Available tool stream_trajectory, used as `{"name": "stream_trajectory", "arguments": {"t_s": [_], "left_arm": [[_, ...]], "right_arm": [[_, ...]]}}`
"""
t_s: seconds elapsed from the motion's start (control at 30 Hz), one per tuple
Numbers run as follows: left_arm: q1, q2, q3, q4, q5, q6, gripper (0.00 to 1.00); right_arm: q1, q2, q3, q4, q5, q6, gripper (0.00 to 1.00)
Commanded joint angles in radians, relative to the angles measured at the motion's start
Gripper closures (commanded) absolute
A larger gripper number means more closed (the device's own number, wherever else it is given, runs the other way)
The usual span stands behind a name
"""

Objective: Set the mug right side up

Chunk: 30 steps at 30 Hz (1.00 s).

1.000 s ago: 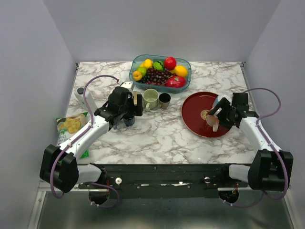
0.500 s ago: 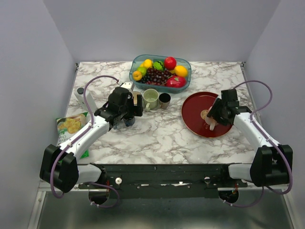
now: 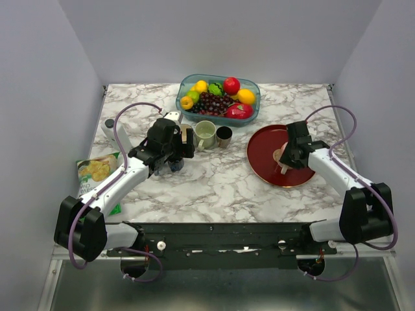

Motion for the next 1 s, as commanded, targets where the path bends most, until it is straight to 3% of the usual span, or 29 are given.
{"name": "stream_trajectory", "arguments": {"t_s": [0.0,0.1,0.27,0.7,0.97], "left_arm": [[0.007,-0.003,-0.007,0.011,0.007,-0.004,0.01],[0.005,-0.002,-0.007,0.010,0.006,-0.003,0.01],[0.005,-0.005,-0.009,0.010,0.004,-0.006,0.01],[0.005,-0.003,0.131,-0.052,0.050,-0.007,0.01],[0.005,0.018,0.212,-0.039,0.190,-0.015,0.01]], "right_arm": [[0.030,0.040,0.034,-0.001,0.105,0.029,0.61],[0.043,0.060,0.047,0.000,0.128,0.031,0.70],[0.047,0.085,0.059,0.000,0.123,0.025,0.98],[0.049,-0.005,0.182,-0.018,-0.010,-0.046,0.99],[0.047,-0.070,0.280,0.054,-0.337,0.029,0.99]]}}
